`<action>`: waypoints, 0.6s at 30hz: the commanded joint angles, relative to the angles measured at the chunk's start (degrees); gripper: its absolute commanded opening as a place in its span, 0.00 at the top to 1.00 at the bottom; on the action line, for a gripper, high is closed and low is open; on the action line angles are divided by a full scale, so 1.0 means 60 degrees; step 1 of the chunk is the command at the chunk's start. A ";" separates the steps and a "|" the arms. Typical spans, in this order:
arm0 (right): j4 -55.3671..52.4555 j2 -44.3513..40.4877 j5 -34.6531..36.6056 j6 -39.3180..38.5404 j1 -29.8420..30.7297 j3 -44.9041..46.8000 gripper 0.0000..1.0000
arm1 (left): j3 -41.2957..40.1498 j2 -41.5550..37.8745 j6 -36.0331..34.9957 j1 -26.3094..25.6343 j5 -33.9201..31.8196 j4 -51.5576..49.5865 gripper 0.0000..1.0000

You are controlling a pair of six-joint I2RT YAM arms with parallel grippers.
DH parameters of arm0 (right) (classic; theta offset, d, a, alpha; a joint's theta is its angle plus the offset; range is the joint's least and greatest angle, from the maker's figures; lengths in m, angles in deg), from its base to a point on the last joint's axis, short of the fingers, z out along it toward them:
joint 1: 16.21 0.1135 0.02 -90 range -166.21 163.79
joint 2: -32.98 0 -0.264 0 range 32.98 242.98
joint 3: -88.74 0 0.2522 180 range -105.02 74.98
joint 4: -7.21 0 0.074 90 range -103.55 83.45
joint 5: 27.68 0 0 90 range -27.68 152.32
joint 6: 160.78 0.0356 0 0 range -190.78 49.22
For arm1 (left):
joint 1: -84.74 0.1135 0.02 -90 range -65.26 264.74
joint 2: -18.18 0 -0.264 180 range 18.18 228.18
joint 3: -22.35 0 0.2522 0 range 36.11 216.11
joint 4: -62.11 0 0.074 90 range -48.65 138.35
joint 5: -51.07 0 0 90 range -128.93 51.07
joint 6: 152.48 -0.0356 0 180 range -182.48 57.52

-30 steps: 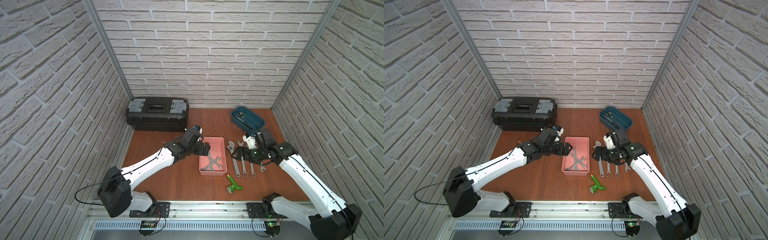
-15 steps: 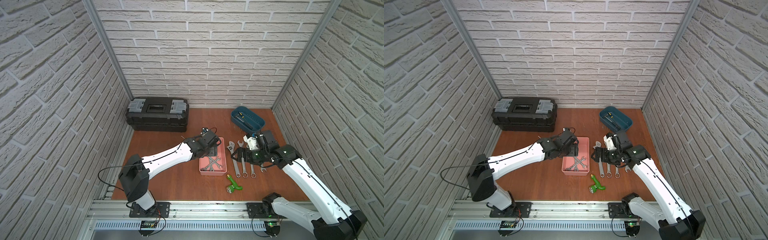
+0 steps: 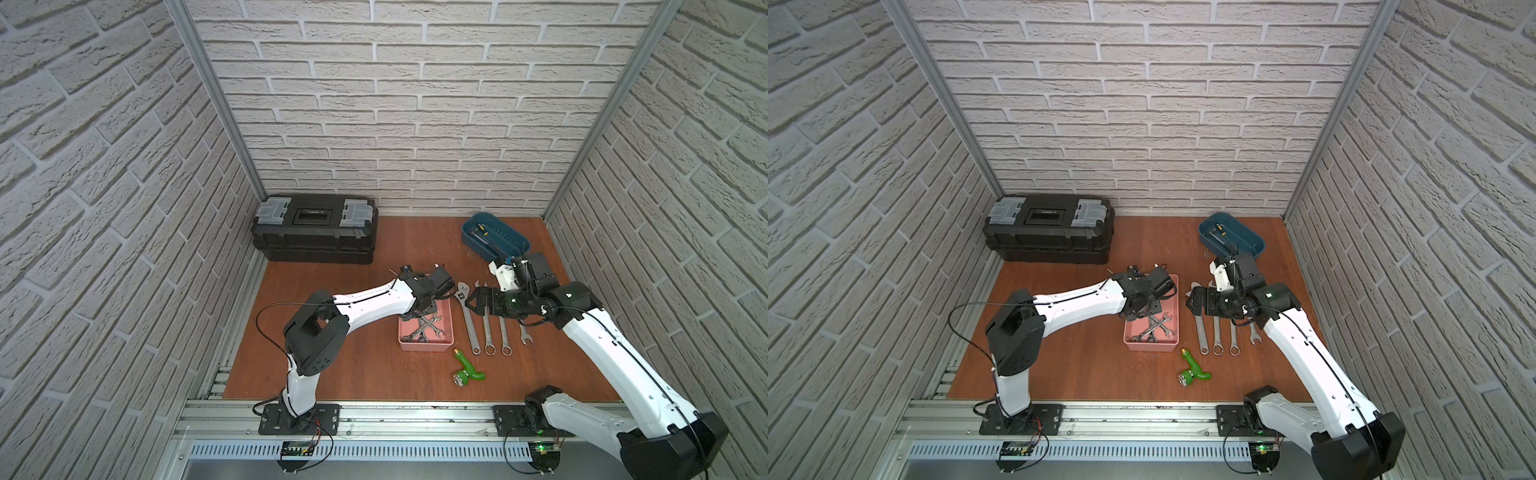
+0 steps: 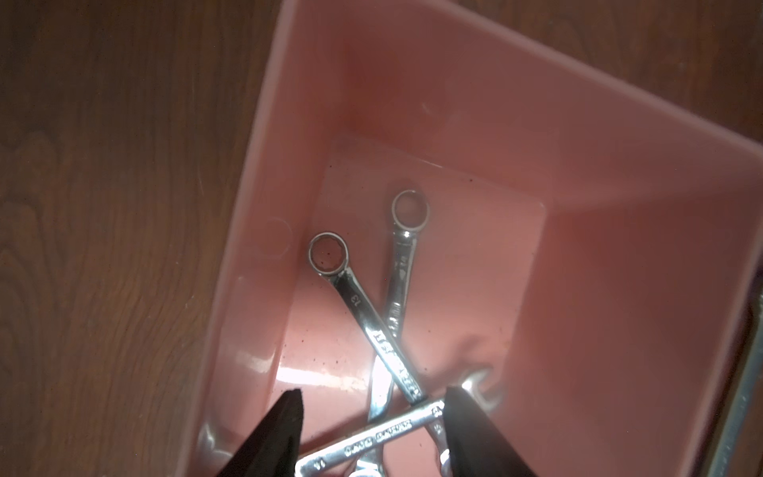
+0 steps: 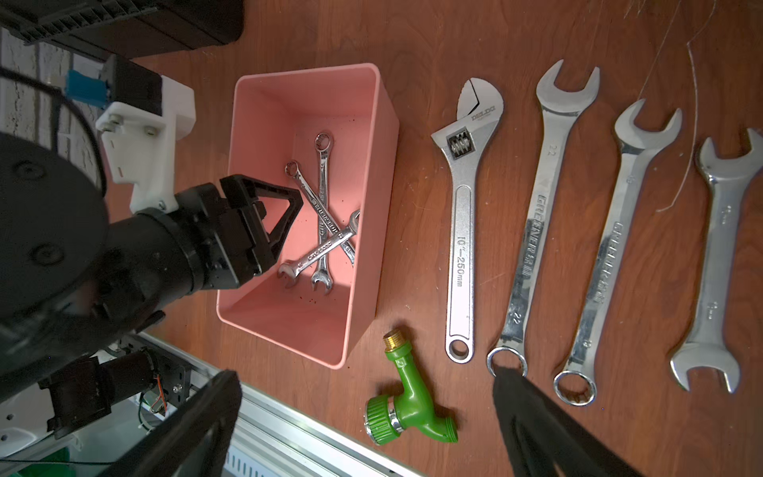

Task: Take out the wrench from the storage box
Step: Pick up the wrench from the storage box.

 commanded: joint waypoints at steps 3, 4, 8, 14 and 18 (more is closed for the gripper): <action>0.0000 0.0223 -0.0308 -0.0615 -0.0359 -0.0254 0.00 | 0.0520 0.0479 0.0435 0.0099 0.0428 -0.0216 0.43; -0.0046 0.0234 -0.0329 -0.0631 -0.0434 -0.0233 0.00 | 0.0546 0.0546 0.0346 0.0092 0.0547 -0.0127 0.43; -0.0098 0.0126 -0.0450 -0.0787 -0.0796 -0.0047 0.00 | 0.0989 0.0902 -0.0649 0.0045 0.0971 -0.0159 0.45; -0.0224 -0.0217 -0.0797 -0.0987 -0.1447 0.0181 0.00 | 0.0754 0.0796 -0.3099 -0.0044 0.1684 0.0059 0.46; -0.0354 -0.0360 -0.0904 -0.1149 -0.1707 0.0240 0.00 | 0.0411 0.0492 -0.5485 0.0126 0.2034 0.0123 0.47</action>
